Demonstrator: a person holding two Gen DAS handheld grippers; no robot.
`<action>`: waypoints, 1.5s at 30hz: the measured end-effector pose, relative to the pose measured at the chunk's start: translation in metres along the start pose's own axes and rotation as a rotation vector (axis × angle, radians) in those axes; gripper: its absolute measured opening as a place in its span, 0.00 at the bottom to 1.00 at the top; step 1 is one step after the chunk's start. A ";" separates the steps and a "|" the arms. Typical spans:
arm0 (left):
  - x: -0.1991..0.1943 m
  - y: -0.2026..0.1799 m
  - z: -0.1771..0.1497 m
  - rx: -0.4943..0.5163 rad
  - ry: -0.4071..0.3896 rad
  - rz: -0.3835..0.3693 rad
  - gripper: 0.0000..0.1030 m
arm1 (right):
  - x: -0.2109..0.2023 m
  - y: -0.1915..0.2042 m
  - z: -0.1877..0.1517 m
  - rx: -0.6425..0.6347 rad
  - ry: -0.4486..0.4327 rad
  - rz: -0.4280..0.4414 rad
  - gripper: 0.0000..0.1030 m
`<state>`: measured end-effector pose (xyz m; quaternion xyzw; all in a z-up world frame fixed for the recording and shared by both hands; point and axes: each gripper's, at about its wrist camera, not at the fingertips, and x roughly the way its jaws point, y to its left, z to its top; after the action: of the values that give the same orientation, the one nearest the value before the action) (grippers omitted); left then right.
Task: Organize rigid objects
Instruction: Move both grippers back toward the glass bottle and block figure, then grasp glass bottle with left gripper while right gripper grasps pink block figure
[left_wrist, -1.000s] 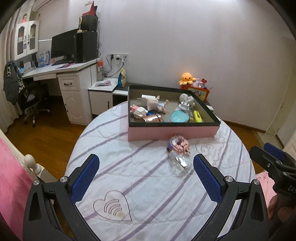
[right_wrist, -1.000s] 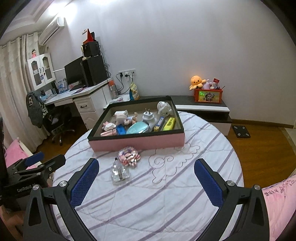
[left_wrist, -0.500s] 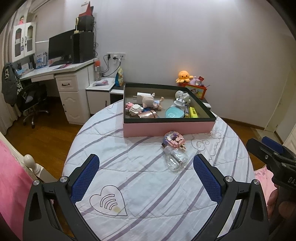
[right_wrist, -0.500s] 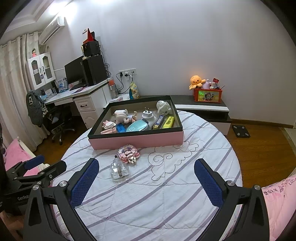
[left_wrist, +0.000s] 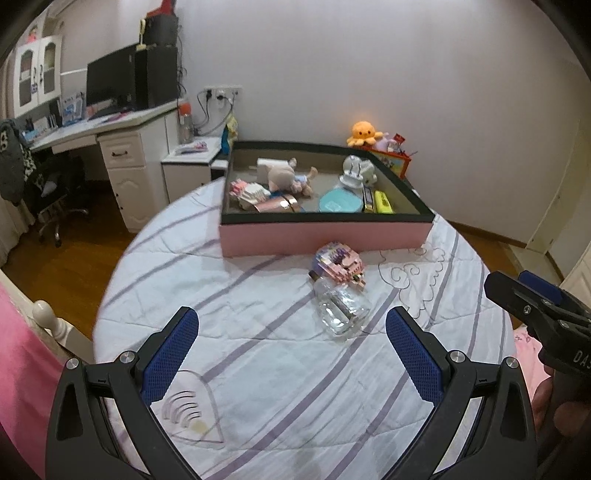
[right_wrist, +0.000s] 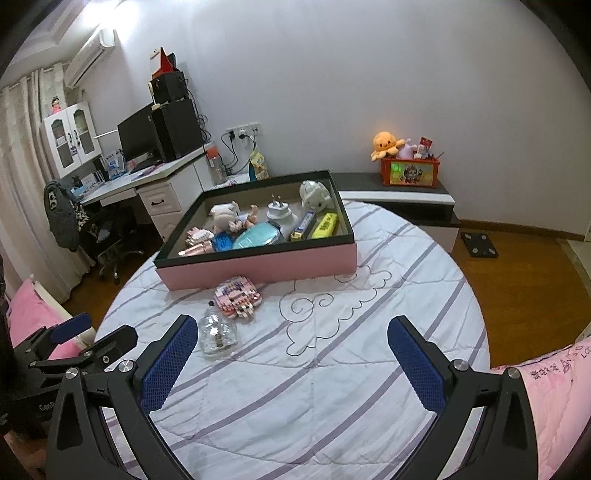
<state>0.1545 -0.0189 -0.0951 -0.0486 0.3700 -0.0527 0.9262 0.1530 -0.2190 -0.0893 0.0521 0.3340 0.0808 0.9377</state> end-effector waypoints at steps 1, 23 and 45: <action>0.006 -0.002 -0.001 0.002 0.010 -0.004 1.00 | 0.003 -0.002 -0.001 0.004 0.007 -0.002 1.00; 0.104 -0.011 0.001 0.025 0.158 -0.028 0.82 | 0.087 -0.027 -0.003 0.063 0.164 -0.005 1.00; 0.093 0.049 0.002 -0.035 0.120 -0.043 0.59 | 0.133 0.031 0.008 -0.051 0.223 0.072 1.00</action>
<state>0.2262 0.0175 -0.1636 -0.0696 0.4247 -0.0691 0.9000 0.2558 -0.1640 -0.1604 0.0311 0.4319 0.1283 0.8922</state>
